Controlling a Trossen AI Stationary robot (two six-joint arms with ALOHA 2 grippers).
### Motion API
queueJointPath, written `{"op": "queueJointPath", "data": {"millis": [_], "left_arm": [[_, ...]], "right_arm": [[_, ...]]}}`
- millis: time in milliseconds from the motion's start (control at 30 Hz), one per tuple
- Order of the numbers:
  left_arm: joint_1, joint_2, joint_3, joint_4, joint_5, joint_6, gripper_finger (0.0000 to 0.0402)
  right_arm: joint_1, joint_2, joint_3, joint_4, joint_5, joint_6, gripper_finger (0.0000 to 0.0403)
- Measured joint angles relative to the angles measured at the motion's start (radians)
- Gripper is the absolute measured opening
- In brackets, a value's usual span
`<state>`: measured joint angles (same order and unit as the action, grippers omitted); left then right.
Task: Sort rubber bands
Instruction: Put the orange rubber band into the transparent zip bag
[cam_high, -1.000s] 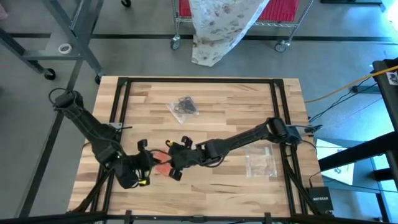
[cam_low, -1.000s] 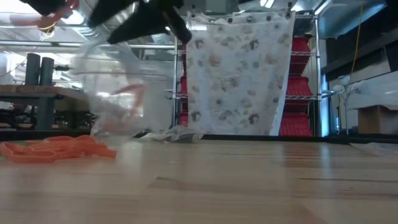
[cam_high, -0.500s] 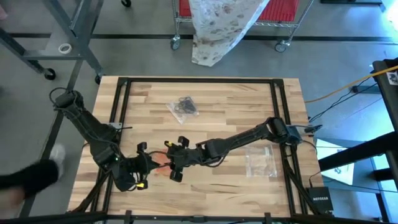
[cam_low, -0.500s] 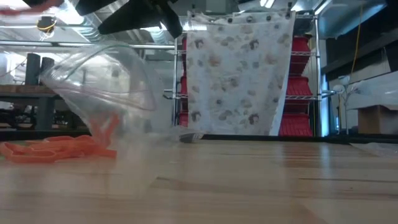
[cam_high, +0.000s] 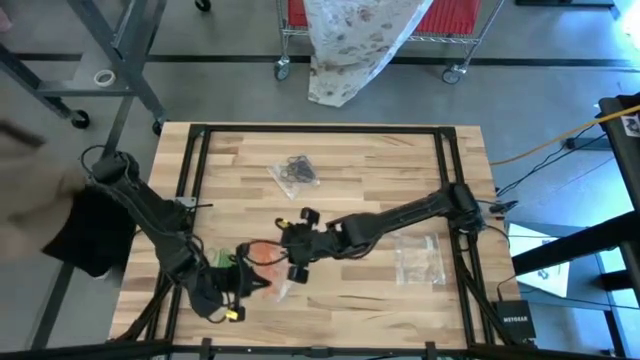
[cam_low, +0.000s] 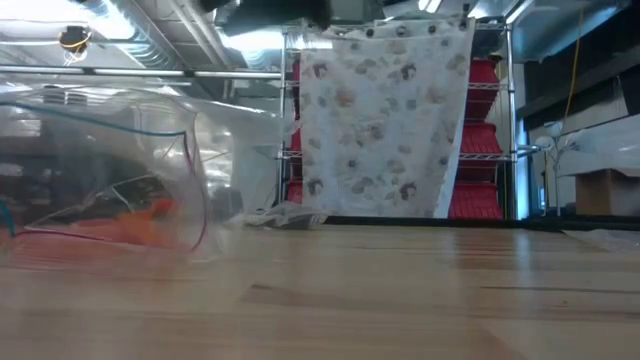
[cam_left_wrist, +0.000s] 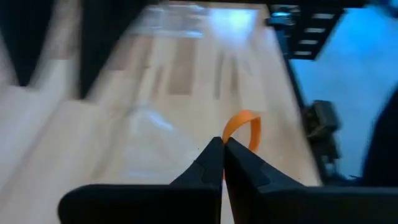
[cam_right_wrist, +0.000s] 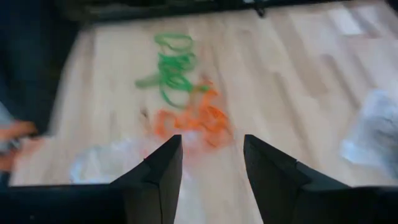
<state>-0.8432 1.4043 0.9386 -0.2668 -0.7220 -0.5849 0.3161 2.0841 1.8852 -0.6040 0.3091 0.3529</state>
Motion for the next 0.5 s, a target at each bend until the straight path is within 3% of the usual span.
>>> {"op": "queueJointPath", "data": {"millis": [167, 367, 500], "left_arm": [[0.0, 0.099, 0.0, 0.152, 0.095, 0.082, 0.0001], [0.003, 0.194, 0.0, 0.194, 0.252, 0.062, 0.0001], [0.016, 0.217, 0.0, 0.136, 0.186, 0.028, 0.0001]], "right_arm": [[0.057, -0.011, -0.002, -0.162, 0.1, 0.006, 0.0163], [0.1, -0.003, -0.056, -0.146, 0.217, 0.06, 0.0163], [0.092, -0.002, -0.103, -0.096, 0.231, 0.087, 0.0163]]}}
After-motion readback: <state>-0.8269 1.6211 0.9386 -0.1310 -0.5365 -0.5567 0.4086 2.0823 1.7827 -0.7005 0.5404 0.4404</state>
